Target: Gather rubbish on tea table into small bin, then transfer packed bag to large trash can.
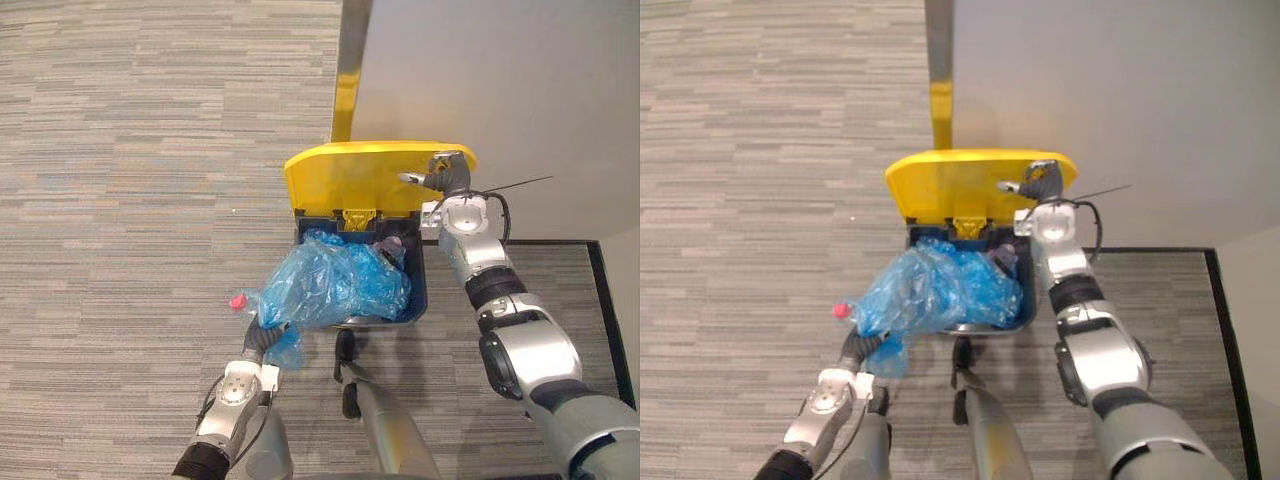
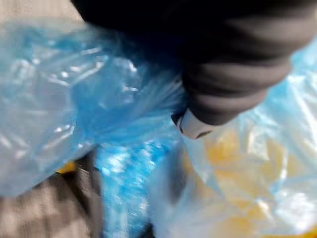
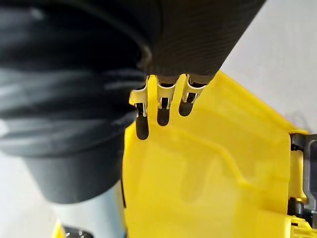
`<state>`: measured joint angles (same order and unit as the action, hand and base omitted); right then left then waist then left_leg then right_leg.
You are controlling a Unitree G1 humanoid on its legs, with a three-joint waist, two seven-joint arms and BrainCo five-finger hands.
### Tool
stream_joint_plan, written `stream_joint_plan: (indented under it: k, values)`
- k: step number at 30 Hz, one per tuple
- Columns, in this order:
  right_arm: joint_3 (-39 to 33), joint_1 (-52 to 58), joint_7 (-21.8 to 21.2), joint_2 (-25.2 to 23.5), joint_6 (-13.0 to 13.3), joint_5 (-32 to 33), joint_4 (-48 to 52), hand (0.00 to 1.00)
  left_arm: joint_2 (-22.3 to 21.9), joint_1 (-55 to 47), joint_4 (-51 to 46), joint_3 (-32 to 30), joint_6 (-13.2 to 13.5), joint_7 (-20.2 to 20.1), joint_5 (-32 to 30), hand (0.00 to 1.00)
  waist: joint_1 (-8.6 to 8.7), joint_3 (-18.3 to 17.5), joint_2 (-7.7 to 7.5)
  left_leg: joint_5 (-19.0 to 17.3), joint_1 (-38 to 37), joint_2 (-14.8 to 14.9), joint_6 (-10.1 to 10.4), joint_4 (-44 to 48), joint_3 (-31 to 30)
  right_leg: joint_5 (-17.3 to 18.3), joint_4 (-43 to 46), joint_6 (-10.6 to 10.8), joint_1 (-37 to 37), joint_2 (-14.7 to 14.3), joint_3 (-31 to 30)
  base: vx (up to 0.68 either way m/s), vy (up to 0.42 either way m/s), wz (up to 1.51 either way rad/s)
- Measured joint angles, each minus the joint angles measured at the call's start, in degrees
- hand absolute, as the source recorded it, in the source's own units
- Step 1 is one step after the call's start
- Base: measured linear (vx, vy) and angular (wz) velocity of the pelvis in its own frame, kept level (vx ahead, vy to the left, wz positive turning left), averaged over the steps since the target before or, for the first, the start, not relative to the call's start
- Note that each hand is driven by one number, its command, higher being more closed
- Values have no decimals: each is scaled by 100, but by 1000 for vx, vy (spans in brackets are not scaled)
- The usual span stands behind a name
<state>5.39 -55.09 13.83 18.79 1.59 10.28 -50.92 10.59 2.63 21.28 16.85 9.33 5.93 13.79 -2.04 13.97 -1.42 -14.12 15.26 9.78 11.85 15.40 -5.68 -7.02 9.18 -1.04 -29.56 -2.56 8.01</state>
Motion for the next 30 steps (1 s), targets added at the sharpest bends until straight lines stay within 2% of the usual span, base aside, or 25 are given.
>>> stream_joint_plan:
  k: [2,8,9,11,19,22,25,28,30]
  values:
    - [17,-4,-25,8,-1,0,-22,0,1,131,-207,81,2,-26,34,100,22,178,11,-6,-166,23,-6,12,17,-1,-56,-1,227,-14,12,32,63,2]
    - [152,-6,-49,45,0,-13,-25,0,124,389,-1053,473,113,-152,292,100,78,199,-2,-73,-145,26,-30,83,34,-3,-121,-3,247,-33,-34,24,51,-2]
    - [169,-3,-83,43,-1,-13,-26,0,120,481,-1184,538,136,-150,333,100,85,199,-1,-80,-148,30,-36,84,41,-40,-116,-57,247,-36,-32,49,48,-5]
    - [170,-1,-149,38,-2,-14,-26,0,96,661,-1323,661,151,-142,362,100,95,201,0,-81,-158,35,-37,81,45,-76,-92,-110,247,-40,-35,51,51,-1]
    - [221,12,-178,-84,-34,-14,-2,0,-129,1228,-1649,1032,164,29,342,100,118,205,-7,-159,-169,40,-60,179,173,-50,-3,-79,246,-70,-195,11,47,-6]
    - [315,93,-176,-91,-43,-16,183,0,-151,1568,-1390,1140,156,164,169,100,119,214,-11,-172,-155,56,-51,198,185,-19,-4,-47,235,-85,-216,-6,10,-3]
    - [450,171,-166,-96,-53,-23,542,0,-262,2172,-642,1122,131,286,-26,100,124,248,-30,-168,-36,64,-42,219,191,-1,-2,-58,121,-87,-213,-7,-2,-1]
    - [453,160,-147,-130,-57,-23,817,0,-297,2700,113,1106,5,407,-157,100,132,290,-63,-190,191,89,-8,374,216,-19,62,-83,-102,-111,-203,-17,0,-7]
    - [449,160,-129,-199,-59,-22,1047,0,-300,2928,455,1048,-100,420,-266,100,159,341,-136,-204,296,129,16,432,270,-50,97,-125,-256,-113,-199,8,11,-11]
